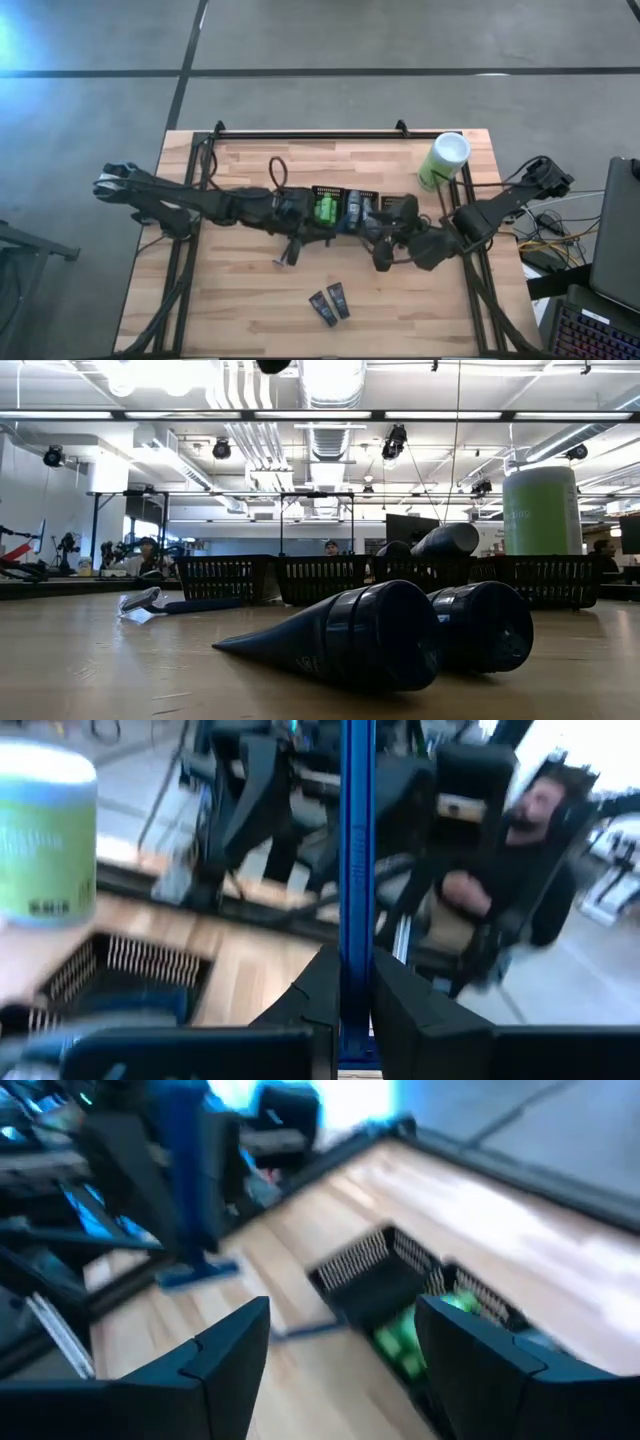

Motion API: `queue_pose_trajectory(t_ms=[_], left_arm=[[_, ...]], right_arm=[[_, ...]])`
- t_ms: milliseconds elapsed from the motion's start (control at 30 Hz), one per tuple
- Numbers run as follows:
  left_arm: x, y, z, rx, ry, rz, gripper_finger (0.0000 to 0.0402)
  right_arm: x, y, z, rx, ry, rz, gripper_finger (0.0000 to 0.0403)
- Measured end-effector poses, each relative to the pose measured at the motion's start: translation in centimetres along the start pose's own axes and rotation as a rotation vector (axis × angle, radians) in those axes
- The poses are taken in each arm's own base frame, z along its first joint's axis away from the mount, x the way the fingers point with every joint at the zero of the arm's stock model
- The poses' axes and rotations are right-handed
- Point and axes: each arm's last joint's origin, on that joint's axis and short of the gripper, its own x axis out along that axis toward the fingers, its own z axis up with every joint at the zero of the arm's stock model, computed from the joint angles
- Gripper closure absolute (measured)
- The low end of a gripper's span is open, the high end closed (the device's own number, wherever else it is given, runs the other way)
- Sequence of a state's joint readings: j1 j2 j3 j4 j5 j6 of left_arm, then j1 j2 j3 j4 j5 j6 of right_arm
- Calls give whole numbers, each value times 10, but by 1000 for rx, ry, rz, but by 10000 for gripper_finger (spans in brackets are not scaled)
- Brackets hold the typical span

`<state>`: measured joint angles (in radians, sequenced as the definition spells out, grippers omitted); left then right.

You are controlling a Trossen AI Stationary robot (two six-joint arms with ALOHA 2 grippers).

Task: Pick & Place Travel size toiletries
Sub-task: Put the razor into the right black bin

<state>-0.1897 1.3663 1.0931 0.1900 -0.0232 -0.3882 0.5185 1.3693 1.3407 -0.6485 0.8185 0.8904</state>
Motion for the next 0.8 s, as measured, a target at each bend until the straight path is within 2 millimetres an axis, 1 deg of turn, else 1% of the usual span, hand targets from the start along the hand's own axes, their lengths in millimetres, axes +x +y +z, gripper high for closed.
queue_pose_trajectory(t_ms=[133, 233, 400, 600, 800], left_arm=[[0, 0, 9, 10, -79, -29, 368], [0, 0, 8, 29, -73, -32, 368], [1, 0, 7, 55, -61, -43, 368], [1, 3, 7, 81, -61, -32, 368], [5, 5, 4, 97, -50, -20, 368]], right_arm=[[0, 7, 17, -31, -60, 60, 143], [2, 9, 28, -39, -74, 108, 130], [8, 7, 38, -42, -50, 163, 110], [10, 9, 40, -52, -20, 212, 98], [11, 10, 42, -46, -12, 250, 95]])
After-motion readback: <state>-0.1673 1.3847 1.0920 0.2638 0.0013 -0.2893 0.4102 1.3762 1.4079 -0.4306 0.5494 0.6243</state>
